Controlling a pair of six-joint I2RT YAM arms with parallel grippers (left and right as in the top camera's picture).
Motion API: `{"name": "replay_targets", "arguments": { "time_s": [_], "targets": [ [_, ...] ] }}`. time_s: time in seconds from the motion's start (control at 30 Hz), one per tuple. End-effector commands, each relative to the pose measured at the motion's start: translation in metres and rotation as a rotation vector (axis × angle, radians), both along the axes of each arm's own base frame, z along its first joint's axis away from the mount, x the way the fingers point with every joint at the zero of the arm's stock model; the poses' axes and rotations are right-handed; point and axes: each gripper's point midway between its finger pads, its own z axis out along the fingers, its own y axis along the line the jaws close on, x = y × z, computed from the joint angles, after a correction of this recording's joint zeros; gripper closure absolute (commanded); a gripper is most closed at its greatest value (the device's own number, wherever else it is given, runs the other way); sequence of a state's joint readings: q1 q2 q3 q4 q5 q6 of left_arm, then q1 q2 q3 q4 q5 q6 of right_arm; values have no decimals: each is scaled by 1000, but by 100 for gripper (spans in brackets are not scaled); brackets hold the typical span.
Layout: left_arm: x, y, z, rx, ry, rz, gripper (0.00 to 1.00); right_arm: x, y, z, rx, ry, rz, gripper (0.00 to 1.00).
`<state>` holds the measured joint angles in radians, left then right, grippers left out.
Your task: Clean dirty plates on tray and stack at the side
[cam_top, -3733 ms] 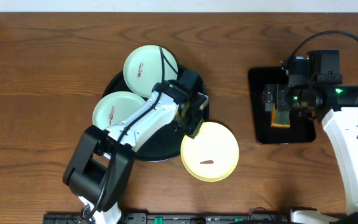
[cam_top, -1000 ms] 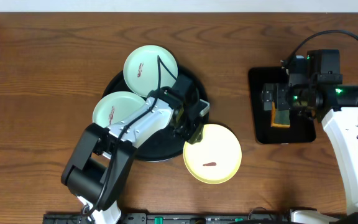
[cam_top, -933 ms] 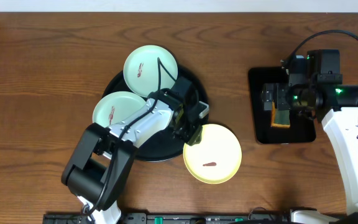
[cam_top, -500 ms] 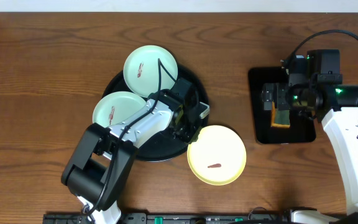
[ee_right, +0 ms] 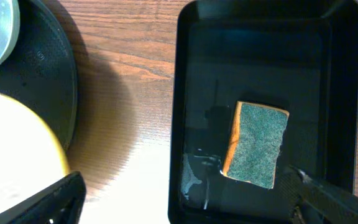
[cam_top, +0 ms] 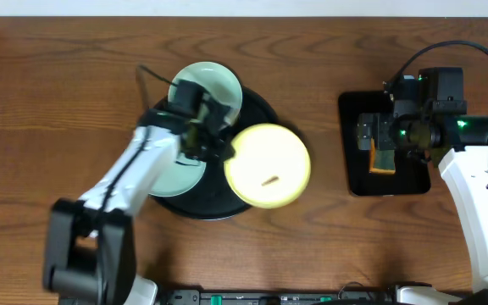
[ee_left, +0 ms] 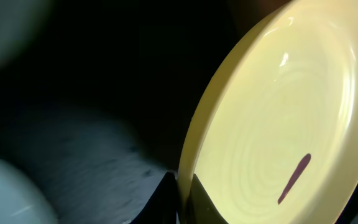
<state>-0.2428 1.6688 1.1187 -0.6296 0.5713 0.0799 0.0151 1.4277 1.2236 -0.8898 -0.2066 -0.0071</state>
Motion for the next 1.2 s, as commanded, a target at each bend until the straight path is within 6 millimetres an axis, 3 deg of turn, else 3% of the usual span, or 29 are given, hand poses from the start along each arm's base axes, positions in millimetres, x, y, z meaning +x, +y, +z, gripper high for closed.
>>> {"name": "replay_targets", "arguments": {
  "time_s": [0.0,0.07,0.17,0.27,0.43,0.63,0.87,0.9,0.97,1.03,1.1,1.17],
  "targets": [
    [10,30,1,73,-4,130,93,-1,-2,4,9,-3,-18,9],
    [15,47,-3,141,1,211,93,-3,-11,0,-12,24,-105,13],
    [19,61,-8,208,19,326,93,-12,-48,-9,-117,82,-368,20],
    [22,76,-11,280,28,456,93,-16,-68,-18,-211,116,-460,20],
    [23,82,-13,288,63,591,93,-6,-72,-52,-245,198,-463,17],
    [16,83,-21,295,86,599,92,-6,-83,-101,-333,328,-465,16],
    [14,83,-30,289,85,609,93,-9,-73,-150,-313,454,-422,18],
    [15,83,-30,288,83,609,93,-8,-71,-154,-305,461,-412,24],
    [15,83,-30,288,83,609,93,-7,-65,-163,-275,474,-387,47],
    [15,82,-30,285,85,608,92,-5,-59,-168,-245,481,-362,56],
    [15,82,-30,285,85,608,93,-2,-50,-170,-210,478,-309,85],
    [15,82,-30,285,85,608,93,-2,-47,-170,-200,475,-279,99]
  ]
}}
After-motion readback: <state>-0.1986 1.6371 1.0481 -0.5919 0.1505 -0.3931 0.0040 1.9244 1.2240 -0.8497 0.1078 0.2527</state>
